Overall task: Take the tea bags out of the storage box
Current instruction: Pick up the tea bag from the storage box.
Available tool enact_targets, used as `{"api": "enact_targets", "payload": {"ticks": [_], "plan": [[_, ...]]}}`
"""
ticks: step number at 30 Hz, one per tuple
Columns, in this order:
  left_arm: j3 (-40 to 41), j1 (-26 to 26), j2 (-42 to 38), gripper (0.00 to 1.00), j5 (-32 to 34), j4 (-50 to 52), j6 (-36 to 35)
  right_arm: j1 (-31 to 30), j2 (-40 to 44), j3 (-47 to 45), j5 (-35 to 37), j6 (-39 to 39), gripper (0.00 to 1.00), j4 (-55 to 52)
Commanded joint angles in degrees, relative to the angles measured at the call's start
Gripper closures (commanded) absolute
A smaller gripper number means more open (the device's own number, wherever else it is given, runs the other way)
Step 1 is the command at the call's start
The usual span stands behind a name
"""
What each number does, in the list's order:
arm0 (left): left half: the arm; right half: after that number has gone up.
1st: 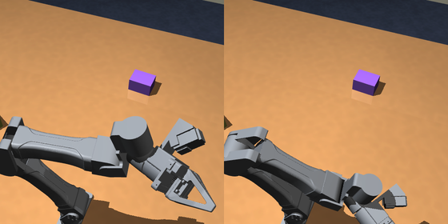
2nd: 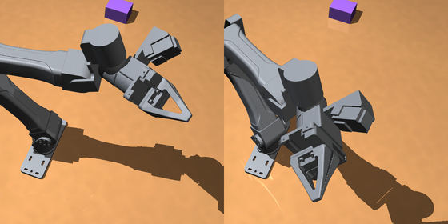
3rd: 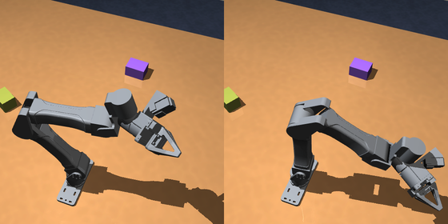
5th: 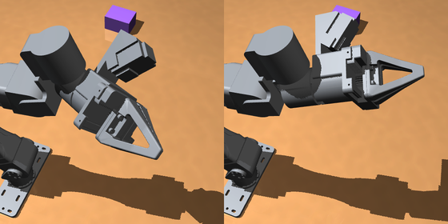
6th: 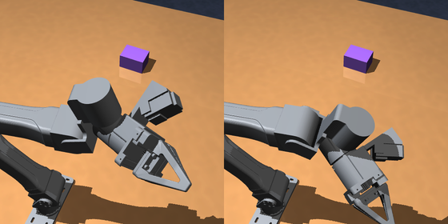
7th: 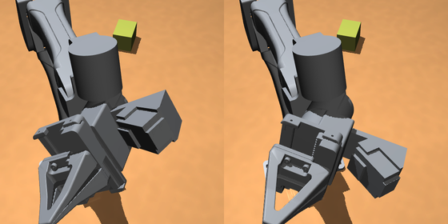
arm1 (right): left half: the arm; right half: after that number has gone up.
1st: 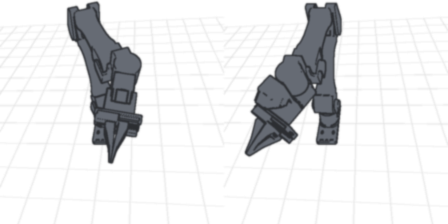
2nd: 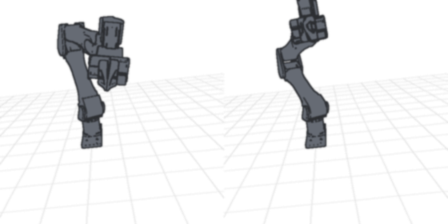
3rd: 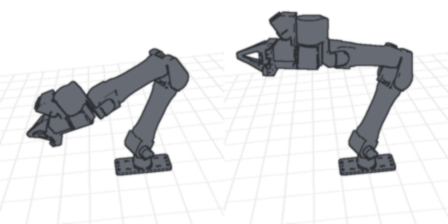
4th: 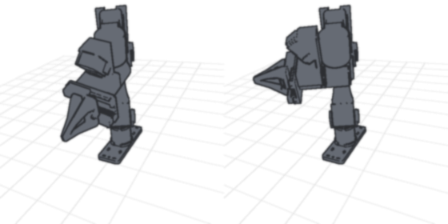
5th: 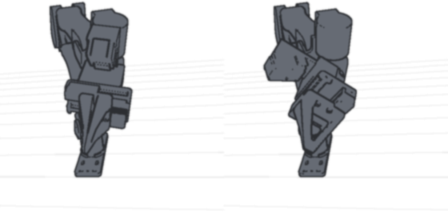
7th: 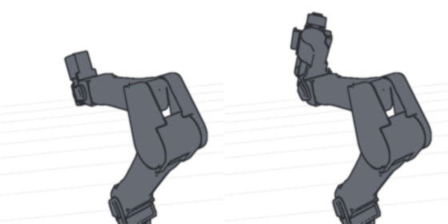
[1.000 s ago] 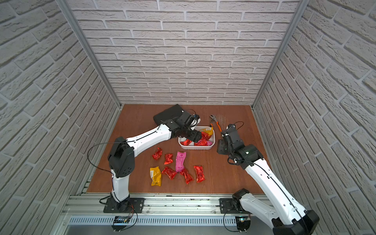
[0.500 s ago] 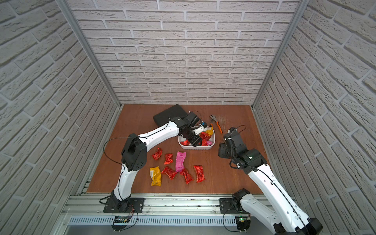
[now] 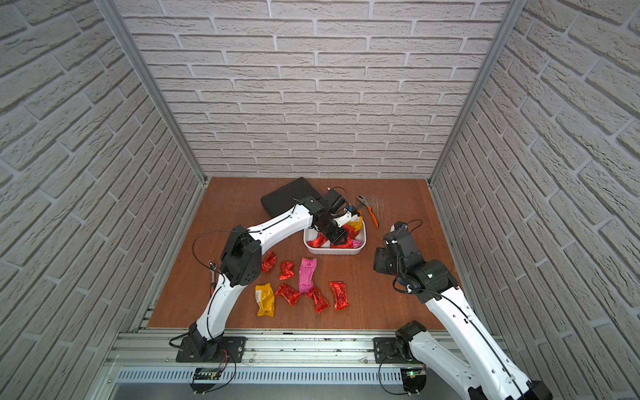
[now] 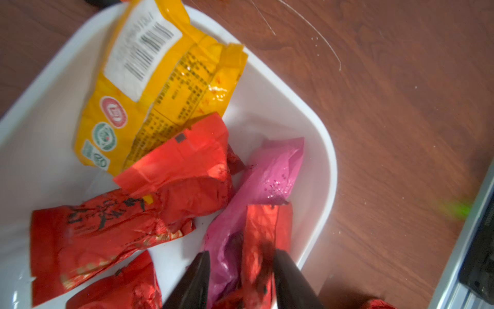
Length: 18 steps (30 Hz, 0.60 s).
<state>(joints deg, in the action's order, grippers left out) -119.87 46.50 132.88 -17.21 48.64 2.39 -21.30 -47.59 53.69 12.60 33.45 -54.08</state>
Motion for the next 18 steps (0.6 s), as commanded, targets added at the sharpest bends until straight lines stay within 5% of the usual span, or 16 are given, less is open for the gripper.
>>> {"api": "enact_targets", "payload": {"ticks": [1, 11, 18], "plan": [[-2.19, -0.45, 2.11, 0.60, -3.00, 3.05, 1.04, 0.49, 1.52, -0.10, 1.82, 0.74, 0.38, -0.75], [-4.52, -0.54, 1.90, 1.00, -4.71, 3.15, 1.78, 0.63, 4.43, -0.29, 2.58, 1.31, 0.39, -1.82], [-3.46, -0.78, -2.44, 1.00, -2.80, 1.99, 2.90, 0.60, 4.19, 0.45, 1.41, 1.37, 0.39, -1.15]]}}
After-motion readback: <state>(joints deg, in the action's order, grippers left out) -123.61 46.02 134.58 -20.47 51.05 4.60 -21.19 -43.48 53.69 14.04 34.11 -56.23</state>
